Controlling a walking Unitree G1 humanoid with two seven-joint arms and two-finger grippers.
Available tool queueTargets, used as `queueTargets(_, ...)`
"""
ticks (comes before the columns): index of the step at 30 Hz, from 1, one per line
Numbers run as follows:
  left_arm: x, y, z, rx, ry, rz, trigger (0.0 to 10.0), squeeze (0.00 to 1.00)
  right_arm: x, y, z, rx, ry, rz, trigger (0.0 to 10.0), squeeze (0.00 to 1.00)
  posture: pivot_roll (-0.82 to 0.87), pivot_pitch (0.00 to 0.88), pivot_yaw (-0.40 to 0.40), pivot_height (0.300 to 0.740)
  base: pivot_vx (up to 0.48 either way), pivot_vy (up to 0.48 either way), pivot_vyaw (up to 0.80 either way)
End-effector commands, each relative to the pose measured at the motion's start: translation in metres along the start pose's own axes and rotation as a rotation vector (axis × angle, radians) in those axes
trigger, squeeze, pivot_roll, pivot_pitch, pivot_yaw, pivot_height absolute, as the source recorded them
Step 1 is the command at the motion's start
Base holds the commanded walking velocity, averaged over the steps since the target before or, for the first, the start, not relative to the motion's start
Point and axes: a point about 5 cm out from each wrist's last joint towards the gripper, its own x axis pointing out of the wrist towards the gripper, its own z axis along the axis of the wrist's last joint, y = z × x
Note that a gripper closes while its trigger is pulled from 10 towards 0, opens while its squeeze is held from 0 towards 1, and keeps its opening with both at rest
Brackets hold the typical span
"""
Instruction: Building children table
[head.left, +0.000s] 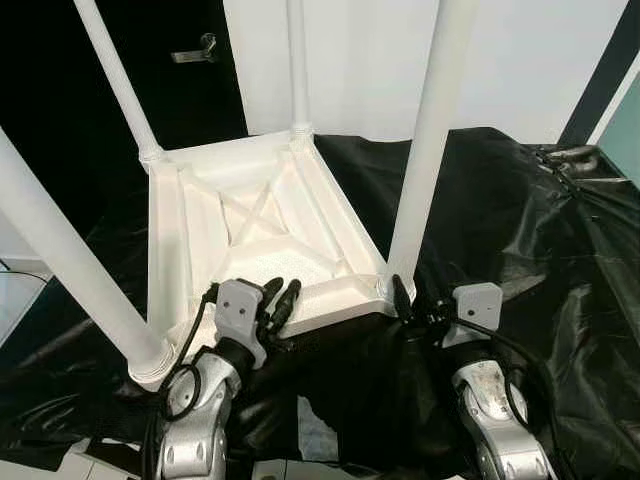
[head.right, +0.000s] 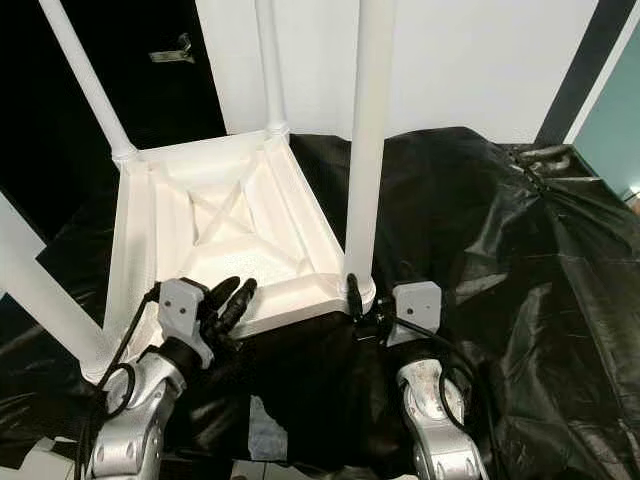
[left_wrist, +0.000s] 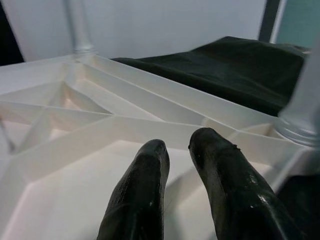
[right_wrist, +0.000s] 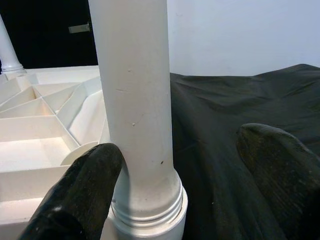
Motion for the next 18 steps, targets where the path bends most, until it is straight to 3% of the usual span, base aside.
queueTargets(1,0.0027,0.0095,-0.0013,-0.03,-0.019,0.23,10.0,0.0,0.0014,-0.0006,-0.0016,0.0,0.009,-0.005,10.0,0.0,0.06,0.0,0.0,0.74,0.0,0.0,0.0)
queueTargets(5,0.0026,0.0074,-0.001,0.004,-0.035,0.317,10.0,0.0,0.0025,0.0,-0.0006,0.0,0.009,-0.002,10.0,0.0,0.06,0.0,-0.009,0.74,0.0,0.0,0.0)
queueTargets(10,0.0013,0.0041,-0.0054,-0.018,-0.018,0.357,10.0,0.0,0.0041,0.0004,-0.0008,0.001,0.008,0.0,10.0,0.0,0.06,0.0,-0.011,0.74,0.0,0.0,0.0)
queueTargets(18,0.0009,0.0019,-0.0048,-0.018,-0.023,0.361,10.0,0.0,0.0058,0.0044,-0.0002,0.008,0.003,0.006,10.0,0.0,0.06,0.0,-0.005,0.74,0.0,0.0,0.0)
